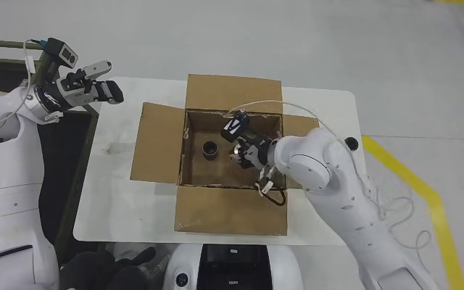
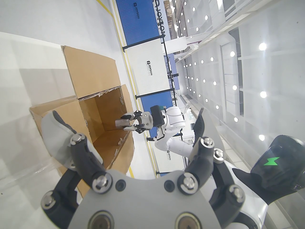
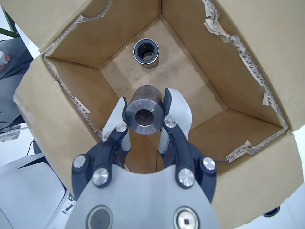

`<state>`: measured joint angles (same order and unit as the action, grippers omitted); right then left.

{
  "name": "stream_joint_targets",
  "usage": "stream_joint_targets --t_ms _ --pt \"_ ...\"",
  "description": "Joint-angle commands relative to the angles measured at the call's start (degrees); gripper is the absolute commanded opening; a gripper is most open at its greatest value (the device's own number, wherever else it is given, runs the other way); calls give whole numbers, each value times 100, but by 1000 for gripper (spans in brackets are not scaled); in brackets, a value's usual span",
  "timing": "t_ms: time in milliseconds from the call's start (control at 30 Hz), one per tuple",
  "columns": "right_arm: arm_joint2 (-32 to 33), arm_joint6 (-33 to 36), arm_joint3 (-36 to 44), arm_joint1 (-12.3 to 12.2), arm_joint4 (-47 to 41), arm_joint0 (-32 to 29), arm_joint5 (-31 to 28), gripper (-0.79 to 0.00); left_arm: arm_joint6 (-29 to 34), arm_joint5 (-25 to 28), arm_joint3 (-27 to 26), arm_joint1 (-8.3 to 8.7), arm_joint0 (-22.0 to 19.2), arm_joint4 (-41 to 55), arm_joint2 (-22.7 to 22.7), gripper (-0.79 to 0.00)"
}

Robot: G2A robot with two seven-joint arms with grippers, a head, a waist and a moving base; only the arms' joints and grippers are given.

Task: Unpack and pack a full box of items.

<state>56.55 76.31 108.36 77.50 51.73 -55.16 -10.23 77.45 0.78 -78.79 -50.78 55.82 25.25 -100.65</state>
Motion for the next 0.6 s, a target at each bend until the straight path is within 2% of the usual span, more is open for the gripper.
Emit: stream_joint_targets --t_ms 0,300,567 --pt "153 33 183 -36 -66 -99 5 -785 0 0 0 0 0 0 0 0" --pt "1040 129 988 -239 -296 -667 -161 -785 0 0 0 0 0 0 0 0" --pt "1864 85 1374 -398 -443 -1212 -147 -785 0 0 0 0 0 0 0 0"
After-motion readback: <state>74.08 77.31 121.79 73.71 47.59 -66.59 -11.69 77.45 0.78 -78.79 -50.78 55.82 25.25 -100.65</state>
